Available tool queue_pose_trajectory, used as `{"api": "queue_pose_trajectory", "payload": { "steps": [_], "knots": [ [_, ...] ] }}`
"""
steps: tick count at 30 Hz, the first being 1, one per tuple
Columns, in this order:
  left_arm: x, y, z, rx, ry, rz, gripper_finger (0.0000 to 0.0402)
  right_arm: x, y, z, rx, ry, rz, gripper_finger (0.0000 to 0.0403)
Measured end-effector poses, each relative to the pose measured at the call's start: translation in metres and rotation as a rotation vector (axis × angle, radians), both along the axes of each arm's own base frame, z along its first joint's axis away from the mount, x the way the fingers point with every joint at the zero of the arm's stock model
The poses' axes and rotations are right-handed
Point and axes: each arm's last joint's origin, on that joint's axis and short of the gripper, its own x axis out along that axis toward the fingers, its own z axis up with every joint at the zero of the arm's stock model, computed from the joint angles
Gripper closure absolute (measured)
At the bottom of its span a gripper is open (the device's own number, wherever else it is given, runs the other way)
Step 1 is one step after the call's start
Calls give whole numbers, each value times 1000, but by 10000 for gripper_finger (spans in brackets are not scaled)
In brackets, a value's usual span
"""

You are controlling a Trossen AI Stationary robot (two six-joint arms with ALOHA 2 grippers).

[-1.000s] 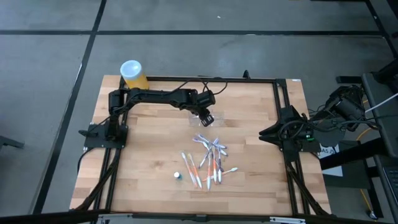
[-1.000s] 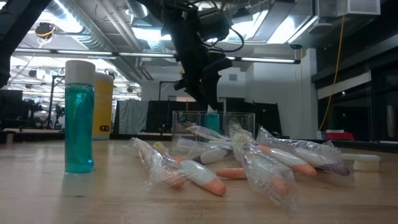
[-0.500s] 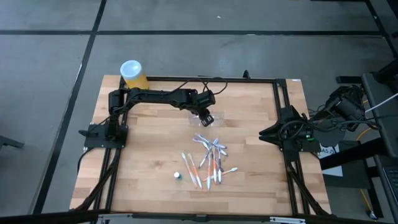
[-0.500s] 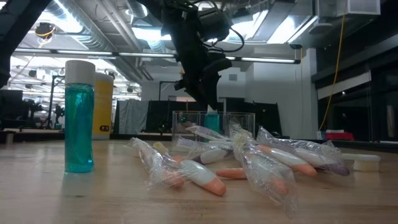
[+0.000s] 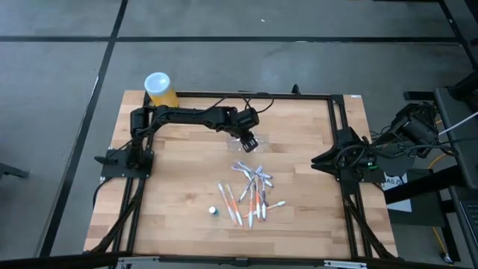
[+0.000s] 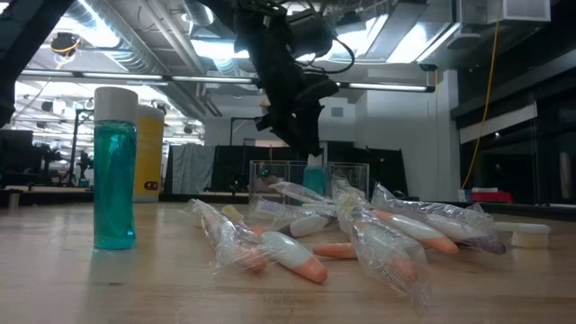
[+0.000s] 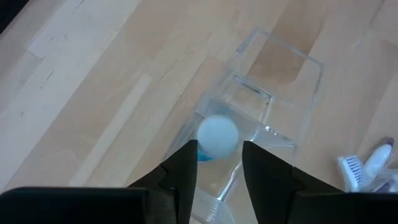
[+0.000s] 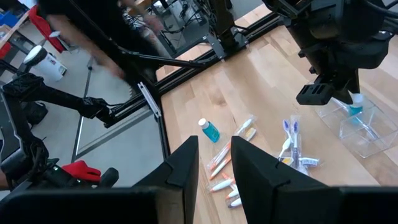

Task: Pick & Place toothbrushing station
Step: Put the mouthwash into the transparent organizer

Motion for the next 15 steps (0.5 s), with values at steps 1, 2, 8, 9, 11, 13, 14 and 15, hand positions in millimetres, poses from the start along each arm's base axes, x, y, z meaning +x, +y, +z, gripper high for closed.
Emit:
{"api": "queue_pose_trajectory", "payload": {
  "steps": [1, 2, 8, 9, 11, 13, 14, 15],
  "knots": [
    [0, 0, 0, 0, 0, 0, 281, 0, 0, 0, 0, 0, 0, 305],
    [0, 0, 0, 0, 0, 0, 281, 0, 0, 0, 0, 0, 0, 305],
    [0, 0, 0, 0, 0, 0, 279, 0, 0, 0, -2, 0, 1, 305],
    [0, 0, 0, 2, 1, -3, 278, 0, 0, 0, -2, 0, 1, 305],
    [0, 0, 0, 4, 2, -6, 277, 0, 0, 0, -2, 0, 1, 305],
    [0, 0, 0, 4, 2, -7, 277, 0, 0, 0, -2, 0, 1, 305],
    [0, 0, 0, 4, 2, -7, 277, 0, 0, 0, -2, 0, 1, 305],
    [0, 0, 0, 4, 2, -7, 278, 0, 0, 0, -2, 0, 1, 305]
  ]
}}
